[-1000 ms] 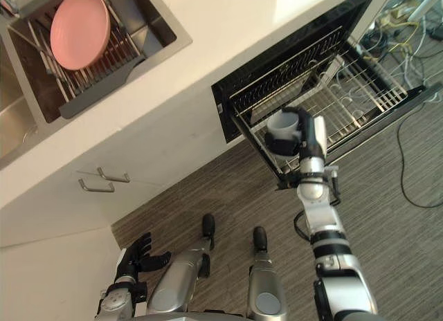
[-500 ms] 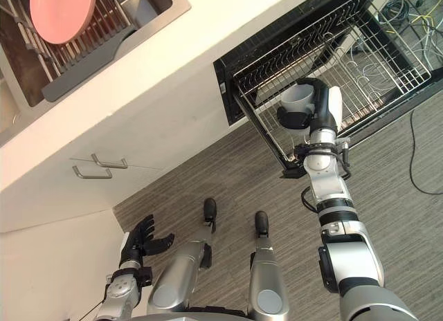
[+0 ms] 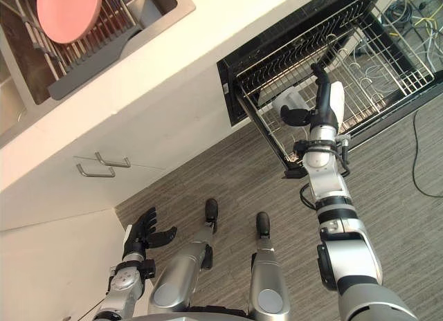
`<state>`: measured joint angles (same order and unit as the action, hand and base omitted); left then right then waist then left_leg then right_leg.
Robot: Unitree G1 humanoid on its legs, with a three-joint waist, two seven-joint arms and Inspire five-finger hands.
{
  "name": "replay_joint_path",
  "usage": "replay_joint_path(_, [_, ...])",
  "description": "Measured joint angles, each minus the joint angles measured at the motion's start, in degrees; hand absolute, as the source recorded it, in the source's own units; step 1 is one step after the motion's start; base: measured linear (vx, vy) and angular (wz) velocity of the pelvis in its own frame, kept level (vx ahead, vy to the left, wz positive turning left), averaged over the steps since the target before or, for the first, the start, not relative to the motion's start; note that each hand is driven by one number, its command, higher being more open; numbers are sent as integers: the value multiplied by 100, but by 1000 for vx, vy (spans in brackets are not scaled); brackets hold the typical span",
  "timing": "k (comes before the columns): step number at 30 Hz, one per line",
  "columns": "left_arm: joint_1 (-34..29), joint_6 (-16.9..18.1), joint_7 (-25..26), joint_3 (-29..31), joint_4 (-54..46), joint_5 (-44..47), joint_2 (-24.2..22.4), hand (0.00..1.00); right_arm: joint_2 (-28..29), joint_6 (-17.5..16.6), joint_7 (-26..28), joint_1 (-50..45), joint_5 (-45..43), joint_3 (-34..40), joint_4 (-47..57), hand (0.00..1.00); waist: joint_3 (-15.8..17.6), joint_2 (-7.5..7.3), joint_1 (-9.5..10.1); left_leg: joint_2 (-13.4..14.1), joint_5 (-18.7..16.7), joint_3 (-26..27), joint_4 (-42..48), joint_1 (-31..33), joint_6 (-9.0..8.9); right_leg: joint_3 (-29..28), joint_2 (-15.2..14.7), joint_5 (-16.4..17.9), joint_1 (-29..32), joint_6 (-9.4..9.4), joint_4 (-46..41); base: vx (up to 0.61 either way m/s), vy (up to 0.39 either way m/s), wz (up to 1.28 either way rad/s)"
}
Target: Walk over to the sink, pick up the cup, carry it to the dishwasher, place the cup inside the dishwasher, then close the dishwasher door
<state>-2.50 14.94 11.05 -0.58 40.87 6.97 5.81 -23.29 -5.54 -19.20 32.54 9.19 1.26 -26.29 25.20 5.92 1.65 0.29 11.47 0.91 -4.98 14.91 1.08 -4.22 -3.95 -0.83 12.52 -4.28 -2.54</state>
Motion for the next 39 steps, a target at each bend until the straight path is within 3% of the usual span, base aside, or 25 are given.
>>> replay_joint_path(4, [-17,-110,-4,22,17,-24,5,90,542,-15,1,-1030,-2,101,1266,90,-32,-60,-18,64,-75,-4,-2,-236,-101,16,41,64,-246,83,24,9,-18,1])
replay_joint_path(10, [-168,-303,-112,59,367,-256,33,90,1447,-53,195,-2657,-44,243,2492,90,-405,-545,-162,122,-186,-93,-1,-545,-166,124,101,191,-610,125,59,74,-51,7])
replay_joint_path(13, [-272,-387,-178,101,462,-275,28,90,1500,-122,319,-3116,-4,289,3041,90,-618,-706,-250,116,-250,-112,0,-701,-173,152,96,221,-801,120,110,89,-30,4])
replay_joint_path(23, [-677,-391,-222,457,725,-485,30,90,1416,-496,440,-3566,451,392,3906,90,-1385,-717,-278,107,-379,-240,-1,-1049,-240,286,92,367,-1204,163,126,11,-16,7])
replay_joint_path(28, [-757,-391,-237,567,735,-488,100,90,1368,-512,463,-3677,440,586,3920,90,-1451,-722,-280,39,-438,-550,187,-1034,-230,606,79,517,-1355,178,-50,8,-29,34])
replay_joint_path(32, [-752,-381,-266,649,697,-491,272,90,1134,-533,521,-3699,418,618,3936,90,-1453,-714,-217,-68,-770,-889,1022,-509,-209,1087,65,616,-1455,228,-110,-7,-20,58])
replay_joint_path(33, [-747,-381,-270,780,681,-487,267,90,1096,-533,529,-3702,400,632,3985,90,-1452,-709,-238,-19,-902,-751,1158,-342,-101,1225,66,618,-1459,237,-100,-24,-28,87])
replay_joint_path(34, [-697,-383,-267,937,671,-479,263,90,1060,-533,528,-3723,383,738,4079,90,-1445,-689,-290,237,-1027,-124,1465,-136,-37,1495,54,622,-1507,237,-61,-16,-17,89])
replay_joint_path(36, [-689,-380,-246,1049,546,-454,253,90,896,-533,516,-3664,332,911,4104,90,-1419,-638,-259,619,-1109,726,1884,57,-78,1743,46,676,-1581,182,-55,-2,28,74])
replay_joint_path(37, [-731,-379,-220,1075,473,-420,255,90,849,-533,517,-3605,329,939,4103,90,-1413,-634,-192,627,-1165,772,1950,71,-144,1743,-6,735,-1588,136,-100,24,94,31])
replay_joint_path(39, [-817,-377,-177,1162,425,-348,220,90,862,-558,520,-3483,337,933,4112,90,-1411,-631,-94,452,-1349,785,2059,42,-88,1756,-214,961,-1552,36,-363,33,117,15])
